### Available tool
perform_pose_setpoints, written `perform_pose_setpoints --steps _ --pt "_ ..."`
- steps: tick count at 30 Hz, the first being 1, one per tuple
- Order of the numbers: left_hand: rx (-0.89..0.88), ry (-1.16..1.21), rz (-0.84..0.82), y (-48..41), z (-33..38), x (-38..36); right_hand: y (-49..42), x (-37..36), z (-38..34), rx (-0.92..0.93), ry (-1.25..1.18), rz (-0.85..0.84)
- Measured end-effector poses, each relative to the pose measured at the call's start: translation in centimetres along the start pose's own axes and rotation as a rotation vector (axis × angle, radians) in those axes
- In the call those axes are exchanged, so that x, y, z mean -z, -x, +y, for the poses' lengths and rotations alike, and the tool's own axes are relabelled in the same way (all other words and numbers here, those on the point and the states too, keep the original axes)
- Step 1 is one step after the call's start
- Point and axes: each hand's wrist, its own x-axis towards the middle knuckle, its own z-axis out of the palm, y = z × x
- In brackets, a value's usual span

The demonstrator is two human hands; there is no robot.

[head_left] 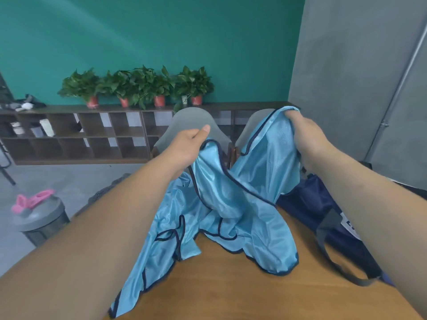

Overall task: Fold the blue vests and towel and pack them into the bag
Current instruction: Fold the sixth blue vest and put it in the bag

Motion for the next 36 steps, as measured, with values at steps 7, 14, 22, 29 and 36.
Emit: perform_pose_setpoints --steps 7,14,22,29,36 --pt "0.098 0.051 -0.426 1.4 -2.6 0.8 0.5 -1.1 -0.1 -0.042 0.056 -0.021" --pt "-0.042 -0.06 -0.311 3.1 -4.9 -0.6 1.1 -3.1 0.5 -0.039 0.244 -0.053" --pt "-0.091 -0.038 -0.147 5.1 -6.6 -1.0 2.2 -5.7 1.6 0.054 0.241 -0.228" --pt "-0.163 0.05 -0.025 5.6 -7.8 -0.9 1.4 -6.8 4.3 0.166 0.185 -0.284" --pt "-0.142 0.056 0.231 3.6 -7.5 2.6 -1.3 -4.1 6.6 0.09 0.25 -0.033"
